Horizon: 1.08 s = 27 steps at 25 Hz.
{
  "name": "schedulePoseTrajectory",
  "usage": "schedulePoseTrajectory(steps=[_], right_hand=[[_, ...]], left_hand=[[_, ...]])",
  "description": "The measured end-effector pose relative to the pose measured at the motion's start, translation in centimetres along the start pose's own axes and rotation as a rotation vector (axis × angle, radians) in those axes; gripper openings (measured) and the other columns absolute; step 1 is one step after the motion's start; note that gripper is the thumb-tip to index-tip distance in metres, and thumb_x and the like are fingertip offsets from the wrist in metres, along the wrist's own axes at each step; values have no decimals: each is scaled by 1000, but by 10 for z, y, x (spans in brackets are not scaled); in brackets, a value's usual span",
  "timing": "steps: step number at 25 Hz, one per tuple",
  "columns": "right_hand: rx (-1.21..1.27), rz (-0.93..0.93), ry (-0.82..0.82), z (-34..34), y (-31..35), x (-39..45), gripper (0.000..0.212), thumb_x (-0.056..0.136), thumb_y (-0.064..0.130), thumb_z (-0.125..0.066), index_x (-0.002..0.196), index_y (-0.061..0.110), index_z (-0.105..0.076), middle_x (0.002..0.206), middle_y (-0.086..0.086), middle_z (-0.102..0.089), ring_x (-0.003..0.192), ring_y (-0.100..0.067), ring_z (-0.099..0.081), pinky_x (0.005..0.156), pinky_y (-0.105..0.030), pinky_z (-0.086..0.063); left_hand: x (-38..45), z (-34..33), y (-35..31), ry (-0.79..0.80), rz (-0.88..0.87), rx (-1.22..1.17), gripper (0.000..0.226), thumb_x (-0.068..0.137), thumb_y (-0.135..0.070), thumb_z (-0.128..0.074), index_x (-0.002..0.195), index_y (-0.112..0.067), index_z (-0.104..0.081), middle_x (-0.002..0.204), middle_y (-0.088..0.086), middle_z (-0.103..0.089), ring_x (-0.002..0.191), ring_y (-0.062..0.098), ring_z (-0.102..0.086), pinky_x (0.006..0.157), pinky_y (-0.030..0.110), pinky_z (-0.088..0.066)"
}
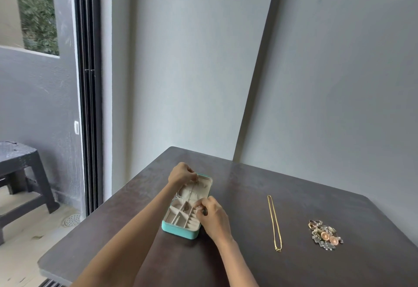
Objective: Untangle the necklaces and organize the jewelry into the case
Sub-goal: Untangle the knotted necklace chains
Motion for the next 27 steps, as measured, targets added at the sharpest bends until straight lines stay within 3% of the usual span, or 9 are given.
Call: schedulePoseTrajectory(steps=[4,11,18,23,25,27], right_hand=[[11,0,-20,-1,-1,-1,17,88,24,-49,96,27,-65,100,10,-58,86,-10,-58,70,-21,-40],[20,6,-16,-1,-3,-1,15,88,24,-54,98,25,-65,102,9,-59,90,-9,-58,72,-22,-41],[30,17,-28,-1,0,-2,17,89,23,-51,96,25,-66,102,13,-57,84,-6,-55,70,-19,-40],[36,16,-13,-1,-2,-1,13,89,25,-55,96,25,-66,91,20,-48,79,0,-48,69,-20,-40],[27,17,-4,-1,-1,-1,13,89,24,-55,96,26,-66,92,20,-48,79,-1,-49,70,-21,-41],[15,14,2,-1,1,-2,14,90,23,-53,96,26,-65,94,18,-49,83,-6,-55,72,-23,-43]], left_hand=[[0,-2,-6,-32,16,52,17,76,-19,-61,62,-19,-72,57,-4,-63,50,11,-57,49,18,-41],[7,-8,5,-48,57,-11,22,74,-17,-61,54,-19,-69,56,-3,-63,53,14,-56,53,20,-42],[9,-17,-10,-15,6,-8,16,75,-15,-61,67,-12,-74,57,-2,-61,52,15,-53,50,21,-39],[12,-3,3,-57,7,-273,23,86,-10,-56,64,-12,-65,56,-5,-66,50,9,-55,50,18,-44],[6,7,-2,18,-54,-449,22,92,-9,-55,71,-10,-60,57,-3,-66,44,6,-57,49,15,-46],[-1,19,-10,116,-113,-474,22,95,-11,-54,73,-11,-58,58,-2,-63,41,2,-57,49,14,-47]])
Point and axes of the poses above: each hand's wrist, its own x-axis towards the middle knuckle, its own z-axis out of the back of the hand, y = z × x, the point moved 4 cm from there along x, towards the middle knuckle
